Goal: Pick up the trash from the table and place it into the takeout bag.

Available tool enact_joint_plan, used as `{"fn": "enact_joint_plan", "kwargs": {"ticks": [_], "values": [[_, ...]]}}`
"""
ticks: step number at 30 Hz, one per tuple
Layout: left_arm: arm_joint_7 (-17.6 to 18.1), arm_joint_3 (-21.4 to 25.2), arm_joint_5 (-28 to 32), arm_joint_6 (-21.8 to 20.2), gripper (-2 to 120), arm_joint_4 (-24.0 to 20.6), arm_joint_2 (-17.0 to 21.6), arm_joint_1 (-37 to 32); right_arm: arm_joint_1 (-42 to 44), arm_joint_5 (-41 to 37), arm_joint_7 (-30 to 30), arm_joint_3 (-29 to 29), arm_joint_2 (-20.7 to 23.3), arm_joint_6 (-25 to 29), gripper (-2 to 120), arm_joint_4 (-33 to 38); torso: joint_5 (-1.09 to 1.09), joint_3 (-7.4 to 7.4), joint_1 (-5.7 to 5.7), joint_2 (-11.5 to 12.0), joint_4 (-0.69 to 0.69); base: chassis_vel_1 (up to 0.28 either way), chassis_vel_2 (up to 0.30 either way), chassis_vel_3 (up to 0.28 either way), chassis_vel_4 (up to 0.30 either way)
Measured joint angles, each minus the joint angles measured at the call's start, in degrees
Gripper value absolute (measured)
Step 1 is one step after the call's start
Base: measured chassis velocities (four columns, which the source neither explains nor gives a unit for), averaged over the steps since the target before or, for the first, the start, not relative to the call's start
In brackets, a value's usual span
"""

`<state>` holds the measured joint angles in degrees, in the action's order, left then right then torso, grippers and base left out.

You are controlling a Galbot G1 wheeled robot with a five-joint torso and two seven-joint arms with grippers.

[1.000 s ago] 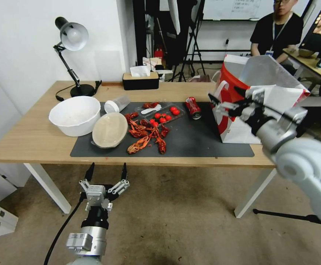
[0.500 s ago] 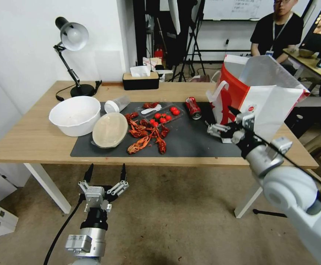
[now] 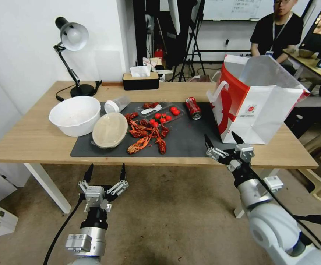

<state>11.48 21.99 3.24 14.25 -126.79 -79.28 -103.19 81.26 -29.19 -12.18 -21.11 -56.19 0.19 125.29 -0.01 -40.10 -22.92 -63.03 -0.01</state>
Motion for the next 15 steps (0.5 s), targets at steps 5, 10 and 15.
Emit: {"fn": "enact_joint_plan", "kwargs": {"ticks": [5,10,15], "values": [[-0.01,0.05,0.07,0.00,100,-0.07,0.08,-0.03,2.35,2.64,-1.76,0.00,-2.15,1.54,100,0.02,0.00,0.00,0.00,0.00,0.01,0.000,0.000,0.000,0.000],[-0.06,0.03,0.14,0.00,100,-0.24,0.12,-0.03,6.88,6.84,-3.75,-0.46,-5.37,4.23,100,0.92,0.00,0.00,0.00,0.00,0.00,0.000,0.000,0.000,0.000],[-0.10,-0.05,0.23,0.06,100,-0.22,0.06,0.09,10.65,10.31,-4.46,-0.22,-7.31,6.24,100,0.38,0.00,0.00,0.00,0.01,0.01,0.000,0.000,0.000,0.000]]}}
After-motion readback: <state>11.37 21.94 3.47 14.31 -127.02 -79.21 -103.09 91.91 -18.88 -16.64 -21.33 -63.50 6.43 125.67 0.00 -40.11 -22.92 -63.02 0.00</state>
